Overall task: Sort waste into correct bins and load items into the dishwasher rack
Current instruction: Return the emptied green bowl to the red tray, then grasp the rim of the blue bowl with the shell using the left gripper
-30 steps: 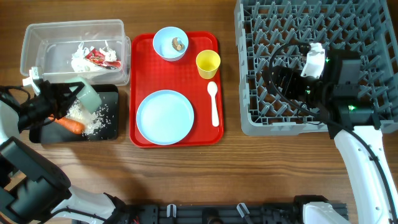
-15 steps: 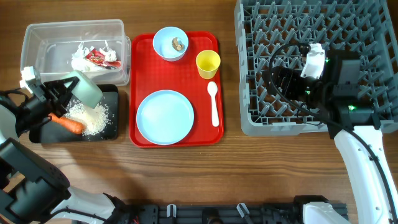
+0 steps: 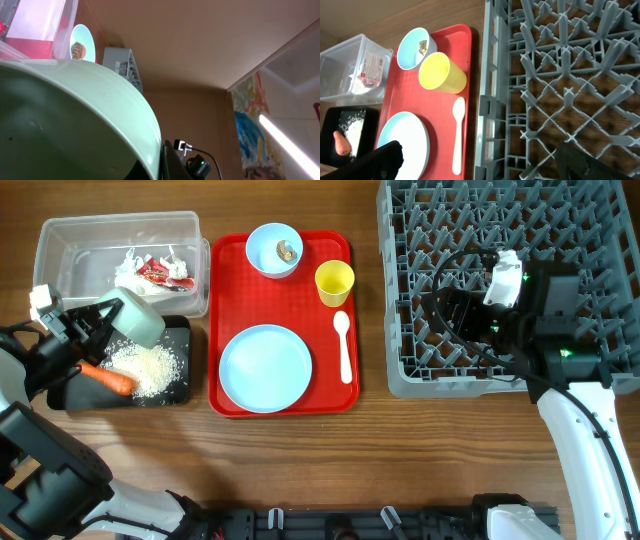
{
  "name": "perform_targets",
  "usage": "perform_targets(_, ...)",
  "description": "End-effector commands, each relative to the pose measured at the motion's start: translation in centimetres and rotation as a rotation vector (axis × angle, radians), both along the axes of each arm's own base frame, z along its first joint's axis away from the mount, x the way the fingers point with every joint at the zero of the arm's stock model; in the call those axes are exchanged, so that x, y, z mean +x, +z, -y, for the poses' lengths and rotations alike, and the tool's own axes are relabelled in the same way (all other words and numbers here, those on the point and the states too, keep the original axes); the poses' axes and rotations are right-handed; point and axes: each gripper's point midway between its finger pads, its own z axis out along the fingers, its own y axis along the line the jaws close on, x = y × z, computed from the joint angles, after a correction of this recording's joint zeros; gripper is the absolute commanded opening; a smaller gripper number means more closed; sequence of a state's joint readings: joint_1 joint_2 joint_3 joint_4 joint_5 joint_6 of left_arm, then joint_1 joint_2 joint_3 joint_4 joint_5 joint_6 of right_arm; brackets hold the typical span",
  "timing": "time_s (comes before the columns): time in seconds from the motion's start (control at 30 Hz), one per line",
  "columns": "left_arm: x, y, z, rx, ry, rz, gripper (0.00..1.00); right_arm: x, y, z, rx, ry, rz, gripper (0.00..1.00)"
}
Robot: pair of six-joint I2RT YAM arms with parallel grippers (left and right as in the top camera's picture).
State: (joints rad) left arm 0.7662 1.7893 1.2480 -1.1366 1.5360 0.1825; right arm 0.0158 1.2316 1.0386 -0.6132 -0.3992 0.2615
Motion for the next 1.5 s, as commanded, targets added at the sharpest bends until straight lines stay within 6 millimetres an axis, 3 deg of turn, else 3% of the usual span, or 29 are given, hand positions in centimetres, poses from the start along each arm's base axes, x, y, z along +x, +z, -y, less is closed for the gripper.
perform_targets(0.0,-0.1,0.5,-0.1,0.026,0.007,0.064,0.04,0.3,0.3,0.0,0.006,-0.002,0.006,1.0)
perform_targets(0.1,0.1,0.6,0.8,0.046,-0.021,0.085,0.04,0.5,0.5,0.0,0.006,-0.002,0.019,1.0)
perform_targets(0.2,0.5,2.2,3.4,0.124,-0.095,0.177,0.04,0.8,0.8,0.0,0.006,-0.002,0.033,1.0)
perform_targets(0.27,0.8,3.7,6.0,0.185,-0.171,0.244,0.04,0.8,0.8,0.0,0.005,-0.002,0.033,1.0)
perform_targets(0.37,1.0,5.5,12.6,0.386,-0.357,0.362,0.04,0.8,0.7,0.0,0.005,-0.002,0.032,1.0)
perform_targets(0.43,1.7,4.1,16.7,0.546,-0.45,0.313,0.04,0.8,0.7,0.1,0.003,-0.005,0.032,1.0)
perform_targets(0.53,4.2,-0.4,19.4,0.842,-0.424,0.121,0.04,0.8,0.7,0.1,0.002,-0.004,0.033,1.0)
perform_targets(0.6,6.2,-4.2,19.5,1.162,-0.306,-0.03,0.04,0.8,0.7,0.1,0.003,-0.004,0.031,1.0)
perform_targets(0.73,7.8,-7.6,20.3,1.489,-0.179,-0.116,0.04,0.7,0.6,0.1,0.002,-0.004,0.025,1.0)
perform_targets(0.83,7.8,-10.3,21.3,1.561,-0.217,-0.146,0.04,0.8,0.2,0.1,0.002,-0.004,0.014,1.0)
perform_targets(0.9,7.8,-13.3,20.8,1.592,-0.236,-0.229,0.04,0.8,-0.1,0.1,0.002,-0.004,0.002,1.0)
perform_targets(0.97,7.7,-15.1,20.1,1.605,-0.236,-0.287,0.04,0.6,-0.7,0.1,0.003,-0.004,-0.011,1.0)
perform_targets(1.07,7.8,-16.8,19.7,1.618,-0.252,-0.321,0.05,0.7,-1.5,0.1,0.002,-0.004,-0.033,1.0)
perform_targets(1.3,8.3,-17.3,19.4,1.637,-0.233,-0.323,0.08,1.0,-2.7,0.1,0.002,-0.005,-0.071,1.0)
perform_targets(1.37,7.8,-17.5,19.4,1.642,-0.252,-0.336,0.37,1.0,-2.7,0.1,0.001,-0.004,-0.073,1.0)
perform_targets(1.4,7.5,-17.4,19.4,1.646,-0.265,-0.341,0.61,1.0,-2.7,0.0,0.002,-0.004,-0.072,1.0)
perform_targets(1.47,7.4,-16.5,19.3,1.647,-0.269,-0.345,0.73,1.1,-2.7,0.1,0.002,-0.004,-0.069,1.0)
